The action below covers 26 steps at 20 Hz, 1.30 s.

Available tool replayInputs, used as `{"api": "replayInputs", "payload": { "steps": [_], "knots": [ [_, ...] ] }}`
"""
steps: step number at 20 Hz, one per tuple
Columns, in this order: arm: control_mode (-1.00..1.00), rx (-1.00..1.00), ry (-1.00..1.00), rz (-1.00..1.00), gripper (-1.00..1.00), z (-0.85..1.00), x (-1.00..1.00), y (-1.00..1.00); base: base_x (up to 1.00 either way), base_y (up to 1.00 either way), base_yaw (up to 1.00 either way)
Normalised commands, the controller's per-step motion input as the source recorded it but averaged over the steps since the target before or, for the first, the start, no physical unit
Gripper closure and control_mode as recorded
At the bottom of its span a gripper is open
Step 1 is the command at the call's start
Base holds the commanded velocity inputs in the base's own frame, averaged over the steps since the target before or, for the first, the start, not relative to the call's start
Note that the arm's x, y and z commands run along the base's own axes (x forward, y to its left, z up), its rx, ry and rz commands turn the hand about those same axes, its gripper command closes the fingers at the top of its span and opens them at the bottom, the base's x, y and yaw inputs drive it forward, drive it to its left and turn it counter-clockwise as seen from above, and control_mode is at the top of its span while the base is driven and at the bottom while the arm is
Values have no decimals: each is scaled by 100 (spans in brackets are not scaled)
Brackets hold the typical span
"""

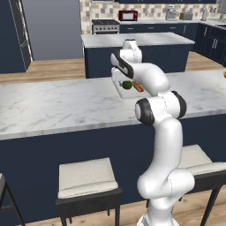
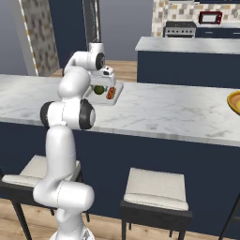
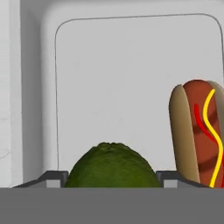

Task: Place one cooked food and one vegetable from the large plate to each tupperware container.

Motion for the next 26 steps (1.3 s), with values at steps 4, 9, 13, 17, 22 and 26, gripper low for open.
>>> {"api": "replayInputs", "payload": {
  "steps": [4, 9, 13, 17, 22, 26],
  "knots": [
    [-100, 0, 0, 0, -100, 0, 0, 0, 0, 0, 0],
    [-100, 0, -1, 0, -100, -1, 1, 0, 0, 0, 0],
    [-100, 0, -3, 0, -100, 11, -8, 0, 0, 0, 0],
    [-100, 0, -9, 0, -100, 51, -32, 0, 0, 0, 0],
    [-100, 0, -18, 0, -100, 40, -60, -7, 0, 0, 0],
    [-100, 0, -18, 0, -100, 42, -84, -28, 0, 0, 0]
  ]
}}
